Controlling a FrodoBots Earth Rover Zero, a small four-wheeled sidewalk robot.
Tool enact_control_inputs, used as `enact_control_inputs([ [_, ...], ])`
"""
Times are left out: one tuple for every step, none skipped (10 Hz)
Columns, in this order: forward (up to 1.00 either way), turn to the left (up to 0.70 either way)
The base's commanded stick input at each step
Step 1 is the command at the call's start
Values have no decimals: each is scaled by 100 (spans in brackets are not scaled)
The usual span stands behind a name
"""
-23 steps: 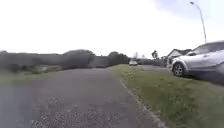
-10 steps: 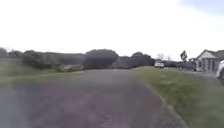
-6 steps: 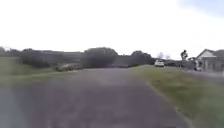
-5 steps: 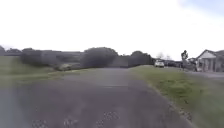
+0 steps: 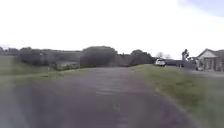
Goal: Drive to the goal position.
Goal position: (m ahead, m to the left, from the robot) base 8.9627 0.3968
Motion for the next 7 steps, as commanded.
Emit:
enact_control_inputs([
  [100,0],
  [100,0],
  [100,0],
  [100,-27],
  [100,-27],
  [100,-16],
  [100,0],
])
